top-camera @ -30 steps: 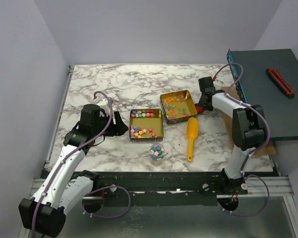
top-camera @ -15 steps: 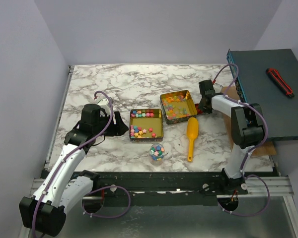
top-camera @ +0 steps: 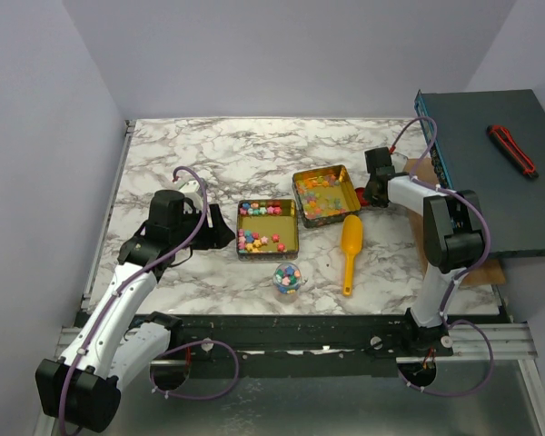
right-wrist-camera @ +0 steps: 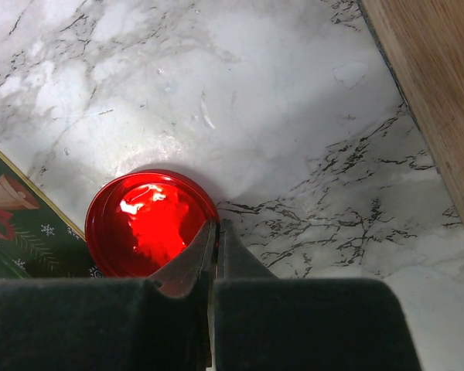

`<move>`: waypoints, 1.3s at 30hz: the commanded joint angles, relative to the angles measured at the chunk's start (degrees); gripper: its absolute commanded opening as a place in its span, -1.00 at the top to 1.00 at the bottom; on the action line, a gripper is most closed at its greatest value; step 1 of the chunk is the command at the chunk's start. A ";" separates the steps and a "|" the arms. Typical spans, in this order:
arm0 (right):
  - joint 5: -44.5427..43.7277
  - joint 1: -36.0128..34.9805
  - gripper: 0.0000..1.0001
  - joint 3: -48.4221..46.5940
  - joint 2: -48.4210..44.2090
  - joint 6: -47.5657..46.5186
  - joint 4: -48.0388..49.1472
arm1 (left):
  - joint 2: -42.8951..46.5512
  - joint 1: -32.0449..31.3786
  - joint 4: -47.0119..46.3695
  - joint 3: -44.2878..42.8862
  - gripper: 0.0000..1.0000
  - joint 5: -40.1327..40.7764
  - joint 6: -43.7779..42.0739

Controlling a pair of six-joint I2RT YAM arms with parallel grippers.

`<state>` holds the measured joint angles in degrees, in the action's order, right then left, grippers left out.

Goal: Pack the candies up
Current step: Pick up the bottle lid at the center of the board.

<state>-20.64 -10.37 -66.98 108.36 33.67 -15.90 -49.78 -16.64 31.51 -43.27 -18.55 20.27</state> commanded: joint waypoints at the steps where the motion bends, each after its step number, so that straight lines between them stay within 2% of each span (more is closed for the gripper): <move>1: 1.11 0.88 0.99 2.93 0.84 0.51 -2.08 | -0.05 -0.06 0.49 -1.03 -0.30 1.03 -0.76; 21: -7.20 0.88 0.99 -0.23 -10.36 -0.97 -5.91 | -0.67 -0.06 0.40 -1.14 -0.30 -0.06 -0.41; 39: 0.13 -1.74 0.99 -1.59 -22.73 -0.98 -7.22 | 1.54 -0.05 -0.04 -0.77 -0.30 -2.54 -0.06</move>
<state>-21.06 -10.61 -66.50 90.26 32.73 -23.94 -49.89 -16.64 31.51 -43.27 -18.81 20.29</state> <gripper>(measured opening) 0.008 0.649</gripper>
